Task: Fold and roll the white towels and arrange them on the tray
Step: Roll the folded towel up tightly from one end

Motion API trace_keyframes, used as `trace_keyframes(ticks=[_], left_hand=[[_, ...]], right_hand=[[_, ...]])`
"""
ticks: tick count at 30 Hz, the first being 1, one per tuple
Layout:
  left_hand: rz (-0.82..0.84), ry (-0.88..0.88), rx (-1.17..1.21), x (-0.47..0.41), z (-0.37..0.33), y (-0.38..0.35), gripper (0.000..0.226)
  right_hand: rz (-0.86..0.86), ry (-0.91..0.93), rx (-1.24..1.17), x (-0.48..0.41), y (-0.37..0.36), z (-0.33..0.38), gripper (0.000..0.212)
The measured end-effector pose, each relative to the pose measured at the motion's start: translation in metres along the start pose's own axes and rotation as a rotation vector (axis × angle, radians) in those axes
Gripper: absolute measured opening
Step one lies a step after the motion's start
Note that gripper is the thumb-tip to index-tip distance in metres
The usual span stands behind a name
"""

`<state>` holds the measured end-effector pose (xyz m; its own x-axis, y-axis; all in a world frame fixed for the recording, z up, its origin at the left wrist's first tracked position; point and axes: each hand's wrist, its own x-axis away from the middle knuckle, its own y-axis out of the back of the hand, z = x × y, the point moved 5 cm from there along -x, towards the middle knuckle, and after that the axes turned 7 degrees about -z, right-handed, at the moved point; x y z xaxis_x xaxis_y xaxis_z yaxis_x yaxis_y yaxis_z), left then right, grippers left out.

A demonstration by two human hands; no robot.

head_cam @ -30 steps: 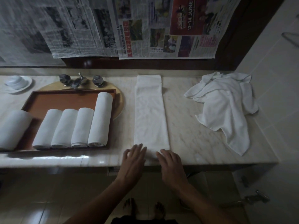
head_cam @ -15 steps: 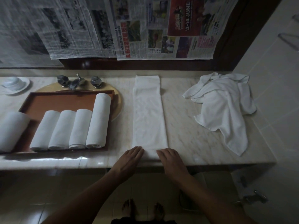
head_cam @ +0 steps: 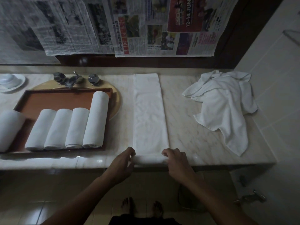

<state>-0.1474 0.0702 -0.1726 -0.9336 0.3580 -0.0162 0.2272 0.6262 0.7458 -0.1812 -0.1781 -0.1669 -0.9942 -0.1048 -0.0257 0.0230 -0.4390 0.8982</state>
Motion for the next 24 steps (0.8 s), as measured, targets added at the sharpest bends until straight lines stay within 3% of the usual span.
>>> trace_keyframes(ticks=[6, 10, 12, 15, 19, 21, 24], left_hand=[[0.033, 0.184, 0.043, -0.015, 0.004, 0.006, 0.01], [0.1, 0.245, 0.039, -0.025, 0.014, 0.009, 0.011], [0.128, 0.262, 0.041, -0.03, 0.018, 0.01, 0.012], [0.173, 0.275, 0.031, -0.036, 0.019, 0.012, 0.013], [0.238, 0.311, 0.049, -0.041, 0.02, 0.013, 0.014], [0.174, 0.306, 0.002, -0.039, 0.015, 0.015, 0.017], [-0.169, 0.125, -0.242, -0.027, -0.011, 0.012, 0.034]], right_hand=[[0.0, -0.114, -0.095, -0.016, -0.007, -0.008, 0.021], [-0.142, -0.105, -0.024, -0.022, -0.005, -0.004, 0.027], [-0.213, -0.006, -0.003, -0.016, -0.005, 0.007, 0.042], [-0.271, 0.197, 0.051, 0.005, -0.015, 0.023, 0.044], [-0.207, 0.191, 0.113, 0.019, -0.032, 0.023, 0.052], [-0.175, 0.201, 0.14, 0.02, -0.036, 0.021, 0.056], [-0.135, 0.216, 0.16, 0.016, -0.036, 0.019, 0.061]])
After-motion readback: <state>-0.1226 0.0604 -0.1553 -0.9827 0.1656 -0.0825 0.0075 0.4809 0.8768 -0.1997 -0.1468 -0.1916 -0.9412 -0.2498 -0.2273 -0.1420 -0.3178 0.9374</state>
